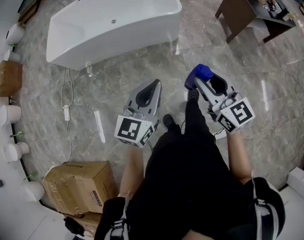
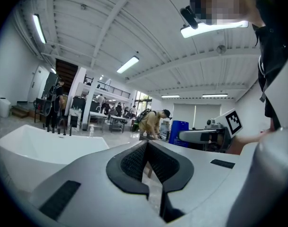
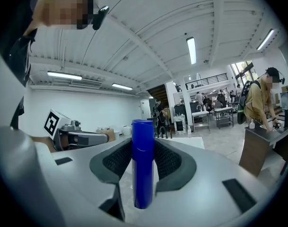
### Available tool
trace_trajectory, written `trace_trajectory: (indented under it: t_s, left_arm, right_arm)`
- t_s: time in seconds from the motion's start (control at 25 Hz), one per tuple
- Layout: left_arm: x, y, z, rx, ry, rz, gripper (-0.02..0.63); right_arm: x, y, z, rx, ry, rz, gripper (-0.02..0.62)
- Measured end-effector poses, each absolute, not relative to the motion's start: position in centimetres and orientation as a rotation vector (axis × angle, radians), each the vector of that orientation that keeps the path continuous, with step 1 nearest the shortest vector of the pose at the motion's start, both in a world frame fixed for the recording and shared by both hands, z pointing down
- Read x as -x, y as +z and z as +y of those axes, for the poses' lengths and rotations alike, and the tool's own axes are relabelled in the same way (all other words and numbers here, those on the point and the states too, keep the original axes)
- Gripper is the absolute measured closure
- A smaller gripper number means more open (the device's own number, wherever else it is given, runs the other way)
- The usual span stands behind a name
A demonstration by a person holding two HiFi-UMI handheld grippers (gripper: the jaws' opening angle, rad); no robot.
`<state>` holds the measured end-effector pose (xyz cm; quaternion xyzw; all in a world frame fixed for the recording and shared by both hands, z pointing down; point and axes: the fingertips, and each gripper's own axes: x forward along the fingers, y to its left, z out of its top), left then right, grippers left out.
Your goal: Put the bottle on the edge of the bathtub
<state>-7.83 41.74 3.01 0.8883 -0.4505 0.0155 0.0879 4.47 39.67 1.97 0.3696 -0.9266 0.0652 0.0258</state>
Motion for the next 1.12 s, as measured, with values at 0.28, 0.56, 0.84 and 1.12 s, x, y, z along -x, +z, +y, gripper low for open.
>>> trace_trajectory:
  t_s: [0.28, 0.56, 0.84, 1.12]
  left_arm:
    - [6.1, 3.7, 36.4, -2.607, 0.067, -1.387, 0.597]
    - [3.2, 2.4, 27.8, -2.558, 0.061, -1.472, 0.597]
    - [-1.6, 2.6, 20.8, -2.509, 0.039, -1.551, 0.597]
    - [-2.6, 4.0, 16.9, -2.452, 0.076, -1.57, 0.597]
  right_arm:
    - [-5.6, 3.2, 33.6, -1.066, 0.217, -2.887, 0.457]
    - [-7.8, 2.0, 24.9, -0.959, 0.156, -2.927, 0.457]
    - [-11.6, 3.0, 17.4, -0.84, 0.172, -2.958, 0.457]
    - [-11.4, 4.1, 13.1, -0.766, 0.245, -2.969, 0.457]
